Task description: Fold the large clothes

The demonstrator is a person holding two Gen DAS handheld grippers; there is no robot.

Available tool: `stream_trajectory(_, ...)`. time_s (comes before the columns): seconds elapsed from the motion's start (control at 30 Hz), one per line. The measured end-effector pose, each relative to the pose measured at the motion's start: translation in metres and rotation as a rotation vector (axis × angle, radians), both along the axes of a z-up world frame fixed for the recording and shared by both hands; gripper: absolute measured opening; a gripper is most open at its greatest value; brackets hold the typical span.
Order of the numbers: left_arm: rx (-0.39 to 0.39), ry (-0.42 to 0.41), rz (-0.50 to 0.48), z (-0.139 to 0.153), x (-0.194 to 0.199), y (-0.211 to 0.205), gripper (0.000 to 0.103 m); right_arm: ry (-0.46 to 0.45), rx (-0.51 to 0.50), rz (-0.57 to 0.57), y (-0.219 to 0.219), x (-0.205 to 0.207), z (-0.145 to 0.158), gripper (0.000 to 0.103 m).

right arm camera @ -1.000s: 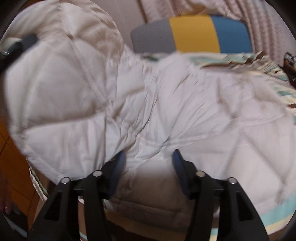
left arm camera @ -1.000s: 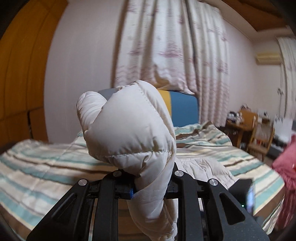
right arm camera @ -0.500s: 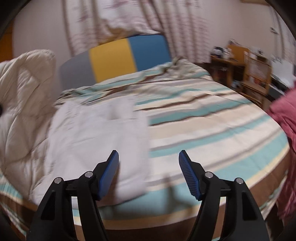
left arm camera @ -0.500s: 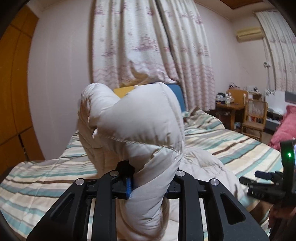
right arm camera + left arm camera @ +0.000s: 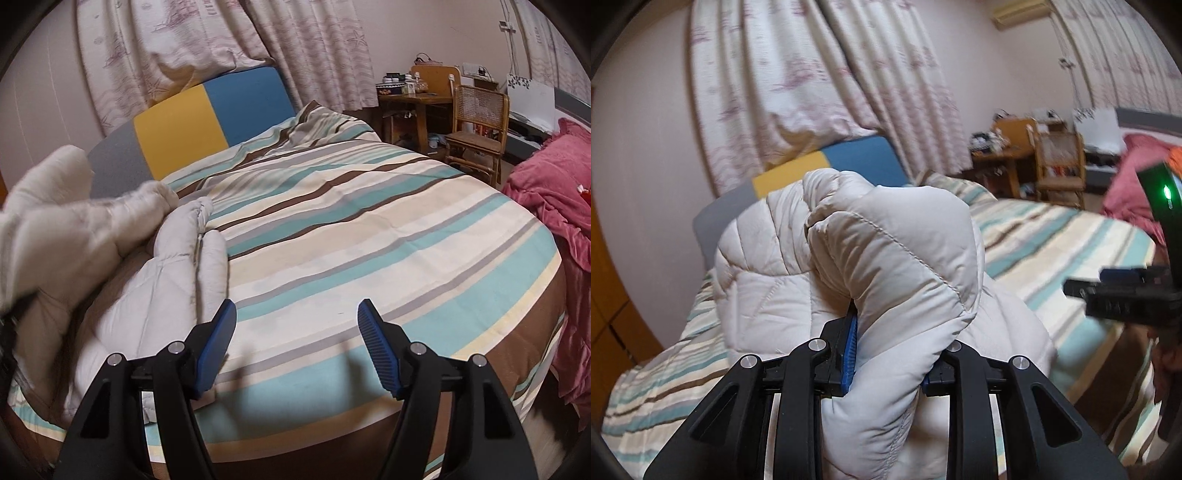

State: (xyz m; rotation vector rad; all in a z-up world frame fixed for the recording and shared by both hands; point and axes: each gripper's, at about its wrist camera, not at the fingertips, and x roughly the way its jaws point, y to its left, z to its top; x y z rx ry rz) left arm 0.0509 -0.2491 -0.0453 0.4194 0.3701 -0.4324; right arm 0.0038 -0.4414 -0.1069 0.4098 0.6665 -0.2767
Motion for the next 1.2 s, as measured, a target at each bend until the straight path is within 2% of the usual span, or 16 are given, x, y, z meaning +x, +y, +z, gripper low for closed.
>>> stream_trajectory(0.2,0.029,0.059,-0.097,-0.025,-0.003,-0.02,0.034,0.002,0.025,-0.018,-0.009,0.0,-0.003,0.069)
stream_trajectory(0.37,0.032,0.124,-0.175,-0.042,-0.004,-0.026,0.053,-0.021,0.046,0.006,-0.006,0.003,0.001,0.07)
stream_trajectory(0.43,0.013,0.141,-0.19,-0.043,-0.004,-0.023,0.055,-0.027,0.039,0.019,-0.001,0.004,0.003,0.07)
stream_trajectory(0.5,-0.029,0.163,-0.217,-0.041,-0.004,-0.017,0.063,-0.025,0.026,0.025,0.002,0.004,0.003,0.071)
stream_trajectory(0.57,-0.095,0.202,-0.261,-0.036,-0.005,-0.01,0.08,-0.025,0.034,0.029,0.004,0.004,0.002,0.071)
stream_trajectory(0.63,-0.138,0.227,-0.283,-0.033,-0.007,-0.006,0.081,-0.053,0.072,0.04,0.002,0.004,0.003,0.071)
stream_trajectory(0.73,-0.134,0.246,-0.303,-0.033,-0.011,-0.005,0.081,-0.122,0.123,0.09,0.006,0.004,0.014,0.071)
stream_trajectory(0.8,-0.138,0.248,-0.316,-0.031,-0.015,0.0,0.073,-0.146,0.147,0.131,0.009,0.006,0.02,0.073)
stream_trajectory(0.83,-0.162,0.251,-0.319,-0.028,-0.018,0.008,0.065,-0.149,0.15,0.155,0.013,0.007,0.024,0.073)
stream_trajectory(0.87,-0.208,0.268,-0.329,-0.024,-0.02,0.018,0.063,-0.147,0.143,0.166,0.016,0.009,0.026,0.073)
stream_trajectory(0.93,-0.298,0.291,-0.331,-0.016,-0.022,0.038,0.063,-0.139,0.128,0.19,0.023,0.013,0.028,0.073)
stream_trajectory(1.0,-0.384,0.268,-0.29,-0.004,-0.025,0.063,0.063,-0.127,0.109,0.199,0.029,0.014,0.027,0.073)
stream_trajectory(1.07,-0.435,0.231,-0.213,0.004,-0.023,0.084,0.063,-0.121,0.092,0.213,0.031,0.016,0.026,0.073)
stream_trajectory(1.17,-0.485,0.176,0.002,0.01,0.001,0.117,0.063,-0.112,0.08,0.226,0.036,0.019,0.023,0.073)
stream_trajectory(1.2,-0.496,0.168,0.132,0.009,0.019,0.132,0.063,-0.113,0.079,0.226,0.037,0.019,0.023,0.073)
